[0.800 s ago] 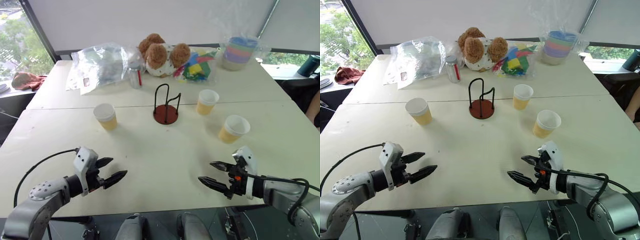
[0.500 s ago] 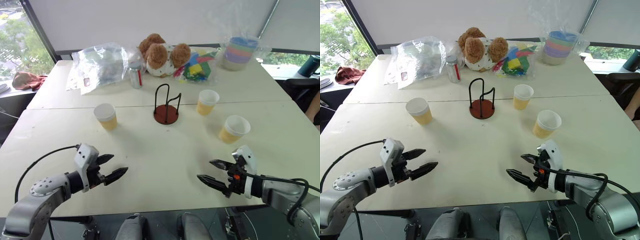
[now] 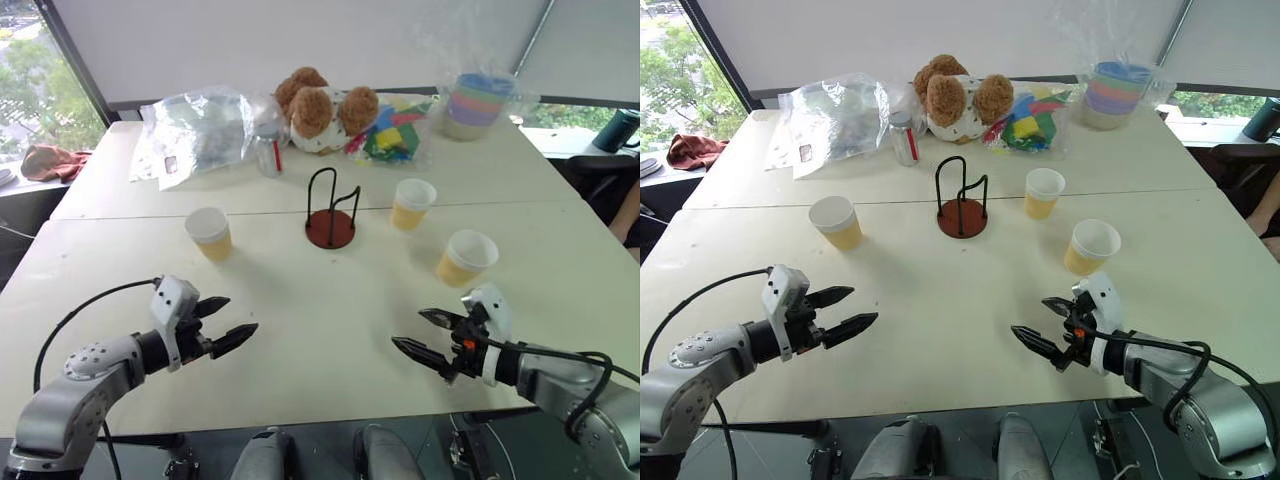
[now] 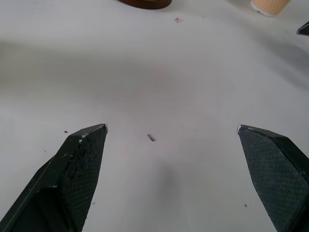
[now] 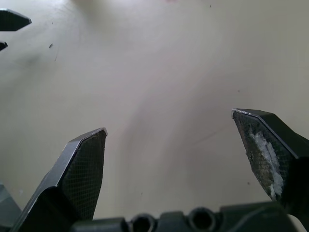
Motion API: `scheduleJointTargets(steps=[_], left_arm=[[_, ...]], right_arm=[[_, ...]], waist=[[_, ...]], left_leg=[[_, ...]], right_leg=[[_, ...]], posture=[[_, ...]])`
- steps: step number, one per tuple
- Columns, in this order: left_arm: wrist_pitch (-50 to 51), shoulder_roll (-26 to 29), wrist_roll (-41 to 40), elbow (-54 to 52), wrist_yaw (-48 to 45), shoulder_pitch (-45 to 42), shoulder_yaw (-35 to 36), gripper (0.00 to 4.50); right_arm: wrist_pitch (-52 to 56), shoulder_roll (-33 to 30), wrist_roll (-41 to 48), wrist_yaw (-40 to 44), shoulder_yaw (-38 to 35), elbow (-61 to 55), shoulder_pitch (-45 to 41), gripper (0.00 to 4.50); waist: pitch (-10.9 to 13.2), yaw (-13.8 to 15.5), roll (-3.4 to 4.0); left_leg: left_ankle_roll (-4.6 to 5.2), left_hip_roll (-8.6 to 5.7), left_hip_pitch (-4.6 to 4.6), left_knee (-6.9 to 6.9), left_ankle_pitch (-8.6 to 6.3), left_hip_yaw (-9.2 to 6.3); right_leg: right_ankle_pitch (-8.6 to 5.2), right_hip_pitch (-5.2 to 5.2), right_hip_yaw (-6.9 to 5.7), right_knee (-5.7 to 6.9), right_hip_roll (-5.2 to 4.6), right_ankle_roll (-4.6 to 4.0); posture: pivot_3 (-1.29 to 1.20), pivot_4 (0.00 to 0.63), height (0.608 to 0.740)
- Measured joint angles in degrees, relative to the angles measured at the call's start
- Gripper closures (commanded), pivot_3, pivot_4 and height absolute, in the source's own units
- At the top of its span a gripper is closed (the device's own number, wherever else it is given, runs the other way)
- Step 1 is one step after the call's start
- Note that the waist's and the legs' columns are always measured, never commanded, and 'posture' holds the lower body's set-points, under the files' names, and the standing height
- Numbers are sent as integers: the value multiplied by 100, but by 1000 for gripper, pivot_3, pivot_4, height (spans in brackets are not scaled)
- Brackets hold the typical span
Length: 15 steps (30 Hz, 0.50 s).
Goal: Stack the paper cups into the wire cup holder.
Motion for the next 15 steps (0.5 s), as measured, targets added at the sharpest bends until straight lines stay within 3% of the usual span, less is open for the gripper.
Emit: scheduleJointTargets(steps=[4, 8, 12, 15], left_arm=[[-143, 238, 159, 319, -285, -342, -143, 51], [-202, 594, 173, 423, -758, -1132, -310, 51], [82, 857, -137, 458, -1058, -2159, -341, 51], [290, 931, -243, 419, -1129, -2270, -343, 51]], right_arm=[[458, 161, 381, -327, -97, -38, -259, 0], [1158, 604, 1180, -1085, -271, -78, -1598, 0], [1610, 1132, 1110, -1748, 291, 341, -3217, 0], [1583, 1342, 780, -1938, 614, 920, -3622, 0]], waist=[[0, 5, -1], [1, -19, -1], [0, -31, -1], [-1, -24, 2]], left_leg=[[-1, 0, -1, 7, 1, 1], [-5, 0, 1, 10, 5, 1], [-11, 0, -5, 0, 9, 0], [-36, 1, -11, -8, 23, 6]], right_leg=[[0, 3, 0, 0, -1, -1], [5, 0, 2, 5, -1, -9], [7, -16, -3, 13, 4, -4], [7, -25, -6, 14, 8, -3]], posture=[[0, 150, 740], [0, 150, 740], [0, 150, 740], [0, 150, 740]])
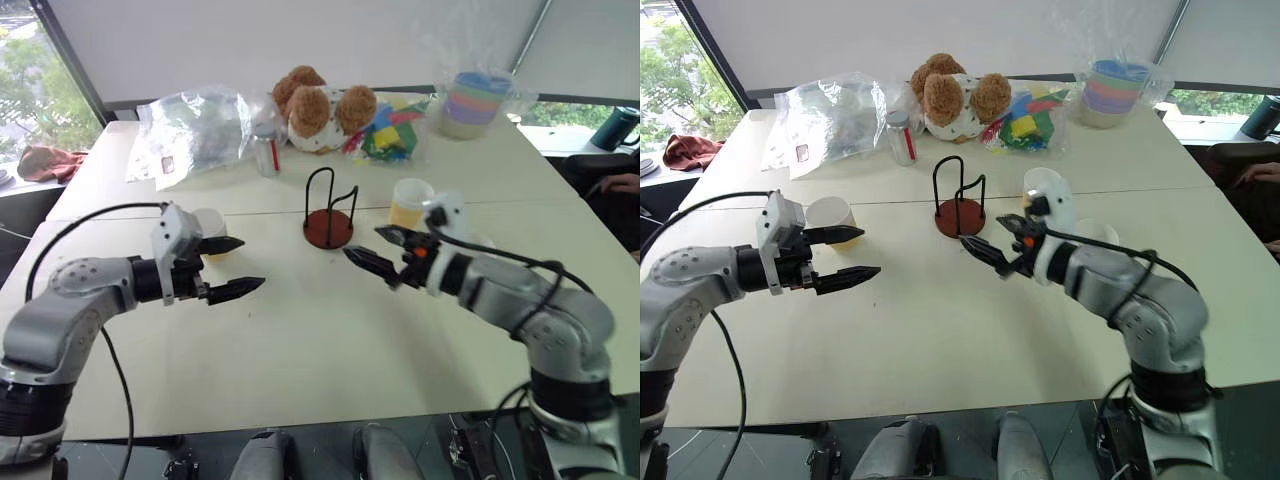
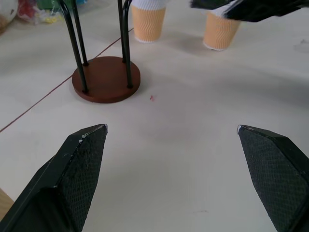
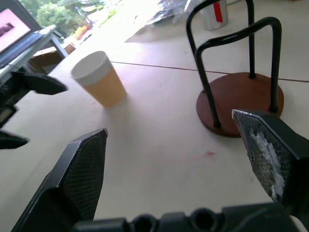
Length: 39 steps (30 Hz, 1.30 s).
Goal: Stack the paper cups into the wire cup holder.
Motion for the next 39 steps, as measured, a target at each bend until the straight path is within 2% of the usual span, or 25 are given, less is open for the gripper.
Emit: scheduleJointTargets(steps=[6, 11, 18, 21, 22, 27, 28, 34, 39], left_arm=[[201, -5, -166, -6, 152, -164, 76, 51], [191, -95, -169, -11, 316, 8, 185, 51], [83, -203, -99, -11, 443, 262, 186, 51], [-18, -289, -41, 12, 500, 398, 184, 0], [-34, -309, -23, 29, 514, 420, 182, 0], [-135, -326, 76, 80, 585, 453, 183, 0], [-158, -329, 86, 89, 592, 464, 183, 0], [-297, -395, 206, 257, 616, 455, 172, 0], [-434, -440, 373, 474, 585, 436, 124, 0]], right_arm=[[-697, 357, -823, 58, 483, 1274, -556, 0], [-1280, 737, -1234, 240, 566, 2103, -915, 0], [-1611, 1119, -1459, 489, 623, 2445, -1166, 0], [-1794, 1285, -1613, 560, 686, 2781, -1274, 856], [-1860, 1325, -1677, 572, 690, 2902, -1316, 1295], [-2136, 1416, -1915, 678, 694, 3234, -1388, 4084], [-2202, 1423, -1986, 677, 698, 3275, -1393, 4472], [-2383, 1461, -2151, 861, 699, 3378, -1537, 4472], [-2681, 1121, -2297, 1596, 1002, 3129, -1499, 4472]], waist=[[1, -5, -1], [1, -11, -1], [1, -13, -1], [1, -25, -1], [1, -23, -1], [1, -23, -1], [1, -27, -1], [1, -51, -1], [1, -31, -1]], left_leg=[[26, -8, -10, 20, -13, 26], [27, 0, -6, 21, -13, 25], [22, 9, -4, 21, -11, 23], [21, 9, -3, 21, -10, 25], [19, 9, -3, 21, -9, 23], [14, 9, -2, 21, -6, 21], [14, 9, -2, 21, -6, 21], [13, 12, 6, 17, -6, 22], [25, 13, 5, 18, -13, 22]], right_leg=[[1, 6, 1, -8, 2, 3], [1, 6, 4, -7, 24, 4], [1, 3, 6, 16, 26, 4], [1, 2, 6, 18, 25, 4], [1, 2, 6, 21, 25, 4], [1, -1, 6, 28, 23, 4], [1, -1, 6, 28, 22, 4], [0, -11, 6, 56, 21, 3], [1, -12, 5, 56, 23, 3]], posture=[[0, 150, 740], [0, 150, 740], [0, 150, 740], [0, 150, 740], [0, 150, 740], [0, 150, 740], [0, 150, 740], [0, 150, 740], [0, 150, 740]])
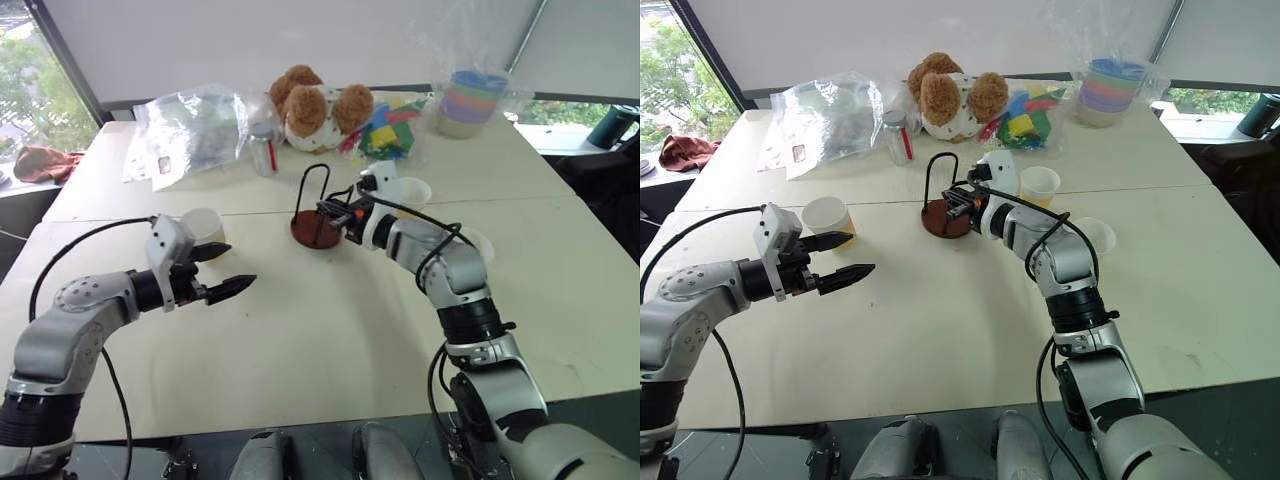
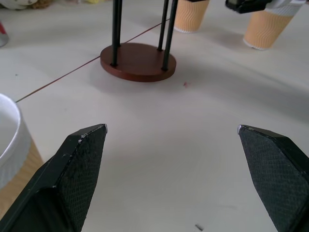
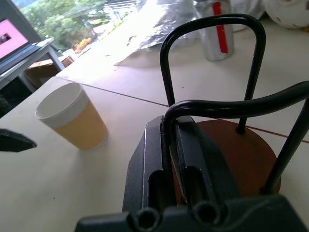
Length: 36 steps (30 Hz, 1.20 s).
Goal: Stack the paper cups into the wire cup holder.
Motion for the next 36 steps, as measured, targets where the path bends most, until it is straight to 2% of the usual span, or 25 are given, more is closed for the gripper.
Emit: scheduleJointTargets(steps=[6, 11, 26, 30, 35, 36], left_arm=[[-104, -6, 149, 177, -97, -6, -128, 0], [-105, -20, 162, 201, -151, -61, -181, 0], [81, -46, 126, 129, -252, -220, -201, 0], [156, -71, 114, 95, -259, -309, -291, 0], [244, -80, 27, 81, -324, -471, -366, 0], [275, -77, 0, 80, -362, -537, -366, 0]], right_arm=[[170, -1039, 216, 1247, 313, -1609, 569, 4472], [456, -1521, 395, 1676, 416, -2382, 1163, 4472], [461, -1637, 241, 1491, 435, -2533, 1599, 4472], [461, -1628, 245, 1474, 436, -2567, 1706, 3011], [443, -1763, 218, 1550, 438, -2572, 1762, 375], [440, -1833, 215, 1568, 430, -2582, 1763, 375]], waist=[[0, 41, -1], [2, 35, -3], [2, 42, -4], [2, 45, -4], [3, 53, -5], [3, 56, -5]], left_leg=[[8, -1, -2, 1, -5, -6], [8, 0, -1, 2, -5, -6], [1, 0, 3, 3, -1, -11], [1, -1, 3, 4, -1, -11], [1, -1, 3, 4, 0, -12], [1, -1, 3, 5, 0, -12]], right_leg=[[0, 4, -1, -3, -4, 0], [0, 3, 0, -6, -5, 0], [-1, 3, 0, -8, -7, -1], [-1, 4, 0, -8, -7, -1], [-1, 4, -1, -8, -6, -1], [-1, 5, -1, -8, -6, -1]], posture=[[0, 150, 740], [0, 150, 740], [0, 150, 740], [0, 150, 740], [0, 150, 740], [0, 150, 740]])
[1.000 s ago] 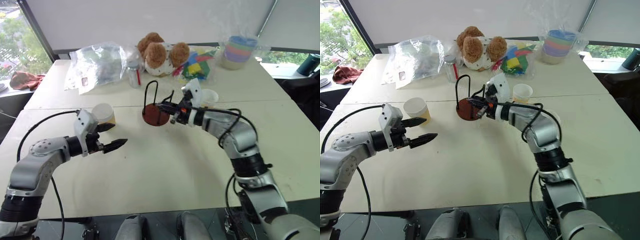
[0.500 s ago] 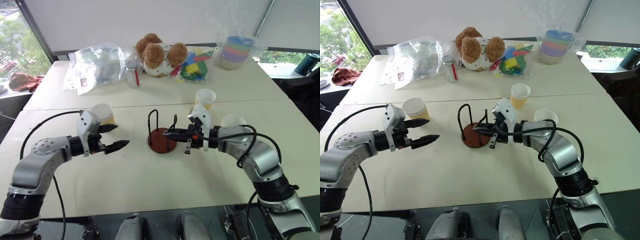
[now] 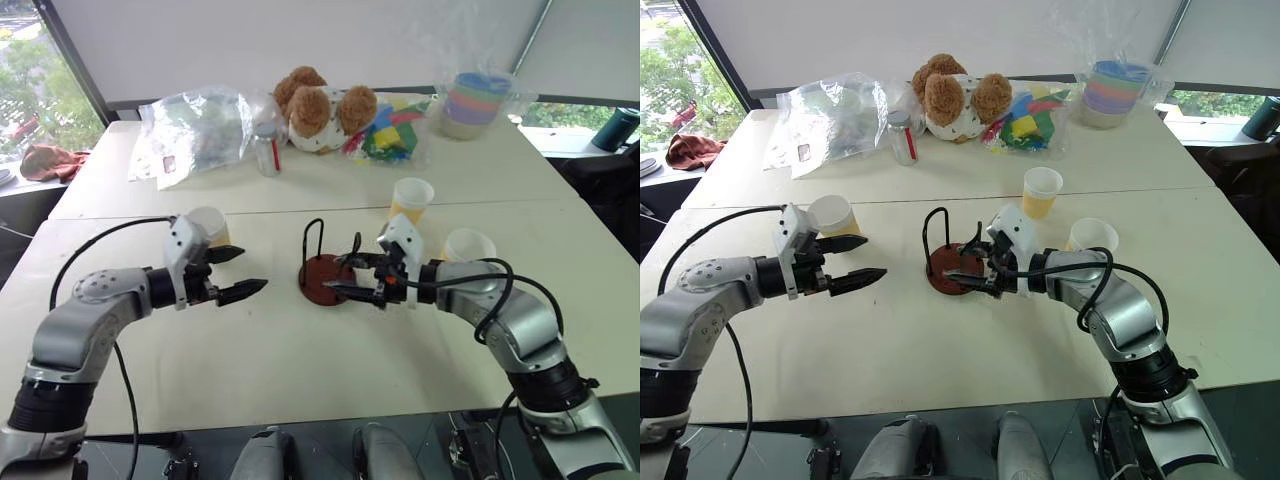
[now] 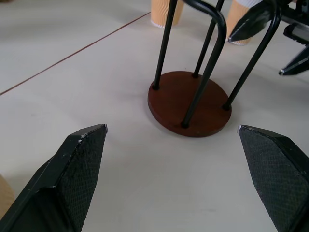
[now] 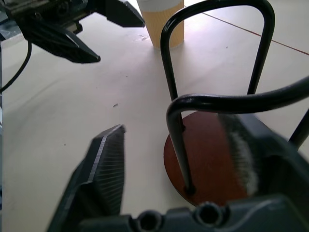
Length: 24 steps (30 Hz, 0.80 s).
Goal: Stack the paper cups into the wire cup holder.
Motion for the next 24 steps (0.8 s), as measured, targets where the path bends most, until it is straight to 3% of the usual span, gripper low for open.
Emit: scheduleJointTargets(steps=[4, 8, 11, 16, 24], left_arm=[[64, 23, -77, 1, -183, -195, -57, 0], [226, 403, -166, -34, -672, -380, -235, 0], [285, 493, -222, -181, -944, -453, -306, 0], [635, 882, -575, -663, -1625, -804, -625, 0], [890, 934, -760, -780, -1769, -929, -713, 0]], right_arm=[[51, -339, 75, 101, -194, -354, 129, 375], [697, -1613, 568, 478, -954, -1448, 1216, 375], [1111, -2178, 897, 636, -1544, -1756, 1601, 375], [1020, -2937, 725, 680, -2160, -1108, 1429, 375], [-389, -3256, -435, 860, -1697, 590, 1312, 375]], waist=[[1, 7, -1], [3, 93, -4], [3, 76, -5], [6, 71, -9], [6, 99, -9]], left_leg=[[0, 0, -1, 0, 0, -3], [7, 0, -6, 0, -4, -10], [9, 1, -2, 0, -5, -7], [13, 1, 4, 2, -2, -7], [15, 1, -3, -1, -3, 3]], right_leg=[[0, 1, -1, -2, 2, 0], [-2, 8, -2, -24, 3, 2], [-1, 23, 1, -45, 4, 1], [-2, 32, 1, -48, 6, -5], [-3, 28, 2, -57, 27, 4]], posture=[[0, 150, 740], [0, 150, 740], [0, 150, 740], [0, 150, 740], [0, 150, 740]])
